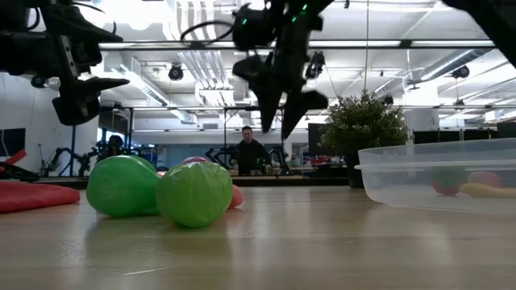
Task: Pick and placing Produce into tupperware
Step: Put the orange carrot into the transparent bin
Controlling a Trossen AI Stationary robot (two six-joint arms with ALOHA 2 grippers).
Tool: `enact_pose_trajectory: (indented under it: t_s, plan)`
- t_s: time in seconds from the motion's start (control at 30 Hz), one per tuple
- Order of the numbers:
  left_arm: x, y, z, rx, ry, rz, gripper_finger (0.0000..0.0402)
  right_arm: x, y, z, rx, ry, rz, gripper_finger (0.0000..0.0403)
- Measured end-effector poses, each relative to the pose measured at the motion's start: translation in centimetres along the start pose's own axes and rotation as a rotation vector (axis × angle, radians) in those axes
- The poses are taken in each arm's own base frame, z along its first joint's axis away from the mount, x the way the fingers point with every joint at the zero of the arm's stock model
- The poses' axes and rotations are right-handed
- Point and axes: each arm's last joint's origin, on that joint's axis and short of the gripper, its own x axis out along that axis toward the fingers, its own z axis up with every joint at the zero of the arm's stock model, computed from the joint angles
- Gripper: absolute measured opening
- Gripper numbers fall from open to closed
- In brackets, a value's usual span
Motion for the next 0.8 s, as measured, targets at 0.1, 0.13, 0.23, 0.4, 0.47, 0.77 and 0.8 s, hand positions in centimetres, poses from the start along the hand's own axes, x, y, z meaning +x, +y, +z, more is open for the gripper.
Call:
enact_pose_trajectory:
  t_s: [0.1, 0.13, 0.23, 0.4, 0.47, 0.77, 0.8]
  plan:
    - [0.0, 0.1, 0.0, 0.002, -0.004, 0.013, 0.0244, 2.4, 0.8, 0.7, -0.046, 0.065, 0.053, 0.0194]
    - [0.0, 0.2, -0.1, 0.006, 0.005, 0.028, 0.0244, 3.1, 1.1, 0.9, -0.062, 0.074, 0.055, 0.0194]
    - [-0.1, 0.9, -0.6, 0.018, 0.055, 0.097, 0.0244, 4.2, 2.1, 1.3, -0.118, 0.084, 0.06, 0.0194]
    - [-0.2, 1.4, -1.0, 0.025, 0.121, 0.133, 0.0244, 2.6, 2.9, 2.4, -0.186, 0.036, 0.084, 0.0194]
    - [-0.4, 1.6, -1.1, 0.112, 0.158, 0.171, 0.0244, 2.0, 2.9, 2.7, -0.196, 0.017, 0.094, 0.0194]
    - [-3.0, -0.9, 1.1, 0.41, 0.471, 0.361, 0.0244, 0.3, 3.8, 2.9, -0.211, -0.028, 0.125, 0.0194]
    - [-3.5, -0.8, 1.2, 0.409, 0.512, 0.425, 0.0244, 0.4, 3.8, 2.8, -0.212, -0.026, 0.125, 0.0194]
